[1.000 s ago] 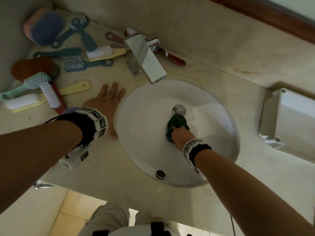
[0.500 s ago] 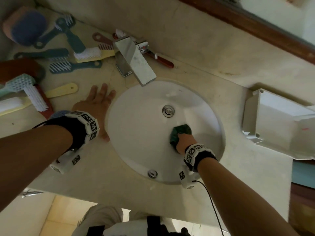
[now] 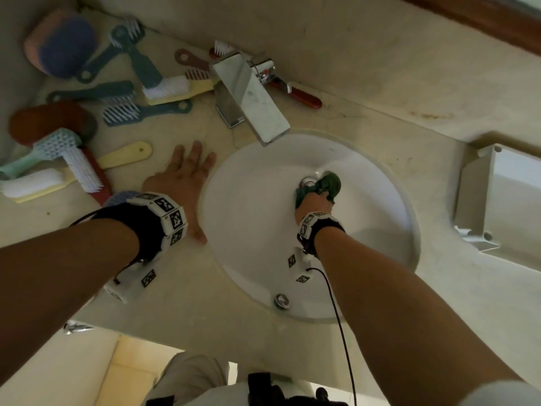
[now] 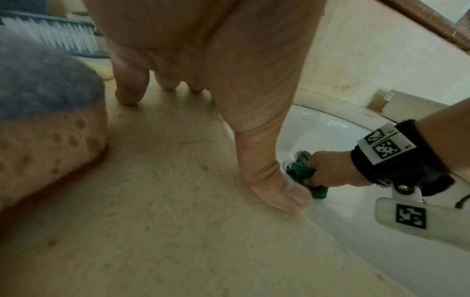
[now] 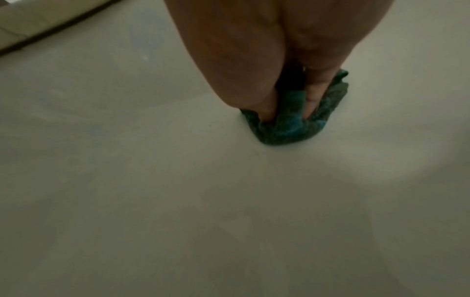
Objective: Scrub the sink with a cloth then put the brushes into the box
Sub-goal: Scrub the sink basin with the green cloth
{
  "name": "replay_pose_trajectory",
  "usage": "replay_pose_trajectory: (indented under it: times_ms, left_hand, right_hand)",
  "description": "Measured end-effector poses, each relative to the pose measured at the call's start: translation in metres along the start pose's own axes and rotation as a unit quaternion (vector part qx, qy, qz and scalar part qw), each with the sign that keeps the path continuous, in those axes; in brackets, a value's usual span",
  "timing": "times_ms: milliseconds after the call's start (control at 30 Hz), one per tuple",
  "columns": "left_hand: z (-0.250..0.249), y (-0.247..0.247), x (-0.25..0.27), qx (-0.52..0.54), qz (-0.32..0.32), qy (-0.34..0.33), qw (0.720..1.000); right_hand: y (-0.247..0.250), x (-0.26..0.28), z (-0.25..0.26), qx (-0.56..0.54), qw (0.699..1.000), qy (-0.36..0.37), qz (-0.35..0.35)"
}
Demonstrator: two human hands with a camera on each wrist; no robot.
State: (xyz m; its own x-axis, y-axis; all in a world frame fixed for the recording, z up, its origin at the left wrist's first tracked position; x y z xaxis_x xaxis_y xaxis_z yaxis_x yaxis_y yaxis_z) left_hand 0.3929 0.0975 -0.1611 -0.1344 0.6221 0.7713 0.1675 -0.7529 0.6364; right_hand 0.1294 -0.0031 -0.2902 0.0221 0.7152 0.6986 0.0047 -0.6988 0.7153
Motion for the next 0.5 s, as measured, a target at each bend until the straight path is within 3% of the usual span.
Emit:
replay_pose_trajectory:
  times_ms: [100,233,500]
  left_hand:
    - [0.002,-0.002,0.0,-0.001,0.005,0.001,1.0]
    - [0.005,-0.006,-0.005,-0.007,0.002,0.002,1.0]
    - [0.006,-0.01,-0.012,-0.006,0.001,-0.01,1.0]
  right_hand:
    - [-0.001,-0.003,-0.004,-0.113,0.993,-0.026,-0.034]
    - [0.019,0.001,0.008,-0.289,0.954,0.011,-0.079]
    - [0.091,0.042,-0.02,-0.313,0.94,0.034,-0.133]
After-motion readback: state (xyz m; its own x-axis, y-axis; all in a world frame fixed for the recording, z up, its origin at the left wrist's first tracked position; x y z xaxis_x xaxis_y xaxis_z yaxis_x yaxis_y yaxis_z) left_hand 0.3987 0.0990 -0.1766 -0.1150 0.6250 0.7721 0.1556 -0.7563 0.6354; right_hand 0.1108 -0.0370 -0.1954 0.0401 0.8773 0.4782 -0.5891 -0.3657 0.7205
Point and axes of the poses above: each hand's wrist, its own x-axis away from the middle knuckle, its own y-axis out of the back of the hand, z = x × y, the point moved 10 cm from there along -x, towards the middle knuckle, and after that the axes turned 2 degrees about y, right-handed, at the moved point
